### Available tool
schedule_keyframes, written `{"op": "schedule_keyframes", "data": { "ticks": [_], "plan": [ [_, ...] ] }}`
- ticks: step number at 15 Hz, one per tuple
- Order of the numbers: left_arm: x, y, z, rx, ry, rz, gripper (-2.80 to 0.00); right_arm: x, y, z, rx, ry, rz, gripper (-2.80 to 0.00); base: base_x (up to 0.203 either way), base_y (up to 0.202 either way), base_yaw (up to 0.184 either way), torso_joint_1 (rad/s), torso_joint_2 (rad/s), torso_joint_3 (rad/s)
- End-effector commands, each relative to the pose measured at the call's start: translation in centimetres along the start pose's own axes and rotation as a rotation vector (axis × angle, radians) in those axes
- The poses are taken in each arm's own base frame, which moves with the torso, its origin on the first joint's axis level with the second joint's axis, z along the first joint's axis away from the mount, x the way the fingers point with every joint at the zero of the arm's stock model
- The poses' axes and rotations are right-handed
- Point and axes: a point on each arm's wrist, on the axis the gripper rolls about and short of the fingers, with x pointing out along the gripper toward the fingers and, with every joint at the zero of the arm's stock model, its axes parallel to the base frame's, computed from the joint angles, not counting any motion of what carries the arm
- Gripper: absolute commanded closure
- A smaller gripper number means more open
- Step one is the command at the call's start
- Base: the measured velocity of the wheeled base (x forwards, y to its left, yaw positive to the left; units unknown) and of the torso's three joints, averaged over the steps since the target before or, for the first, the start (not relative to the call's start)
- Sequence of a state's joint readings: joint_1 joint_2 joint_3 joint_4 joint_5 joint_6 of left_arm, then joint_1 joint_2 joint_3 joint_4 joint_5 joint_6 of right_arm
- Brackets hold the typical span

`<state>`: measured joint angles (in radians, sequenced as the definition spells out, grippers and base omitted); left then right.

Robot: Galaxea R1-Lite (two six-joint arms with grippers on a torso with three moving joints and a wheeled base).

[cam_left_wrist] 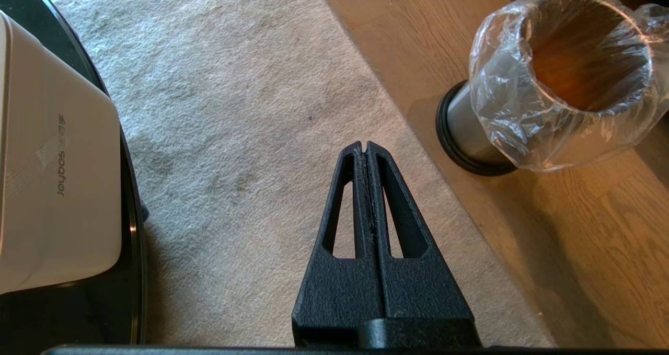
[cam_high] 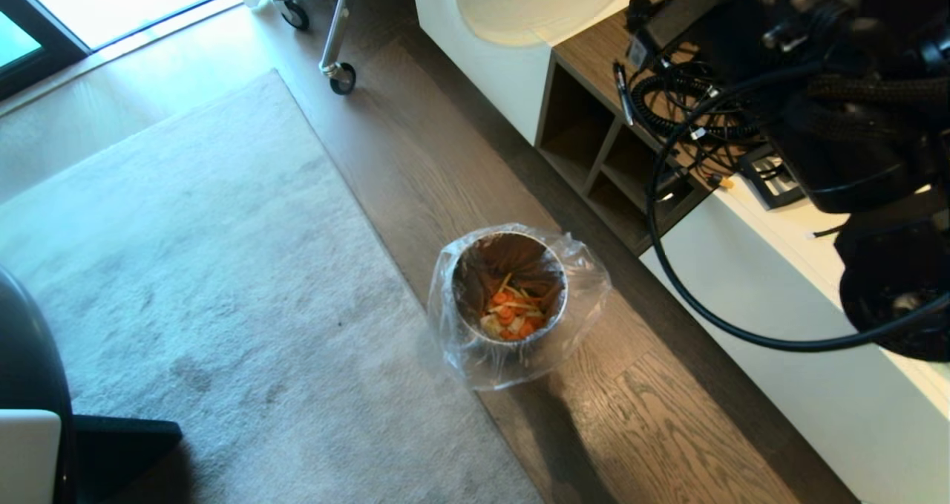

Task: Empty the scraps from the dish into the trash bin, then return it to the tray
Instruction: Put the bowl back to the table

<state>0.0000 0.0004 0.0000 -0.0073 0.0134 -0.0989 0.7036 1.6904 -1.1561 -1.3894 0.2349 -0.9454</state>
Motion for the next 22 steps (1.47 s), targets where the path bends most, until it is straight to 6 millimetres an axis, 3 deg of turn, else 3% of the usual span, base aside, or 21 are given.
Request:
{"op": "schedule_keyframes", "data": {
  "ticks": [1,7,12,18,22],
  "plan": [
    [0.0,0.0,0.0,-0.001,-0.001,0.000,0.00,-1.5,-0.4,0.5,0.030,0.099,0.046,0.00,0.000,0.000,0.000,0.000,0.00,0.000],
    [0.0,0.0,0.0,-0.001,0.000,0.000,0.00,-7.9,0.9,0.1,0.203,0.649,0.167,0.00,0.000,0.000,0.000,0.000,0.00,0.000],
    [0.0,0.0,0.0,-0.001,-0.001,0.000,0.00,-12.2,0.1,-0.9,0.366,0.951,0.183,0.00,0.000,0.000,0.000,0.000,0.00,0.000],
    [0.0,0.0,0.0,-0.001,-0.001,0.000,0.00,-17.6,-1.6,0.5,0.672,1.285,0.060,0.00,0.000,0.000,0.000,0.000,0.00,0.000],
    [0.0,0.0,0.0,-0.001,-0.001,0.000,0.00,-22.5,-0.5,1.0,0.741,1.457,-0.019,0.00,0.000,0.000,0.000,0.000,0.00,0.000]
  ]
}}
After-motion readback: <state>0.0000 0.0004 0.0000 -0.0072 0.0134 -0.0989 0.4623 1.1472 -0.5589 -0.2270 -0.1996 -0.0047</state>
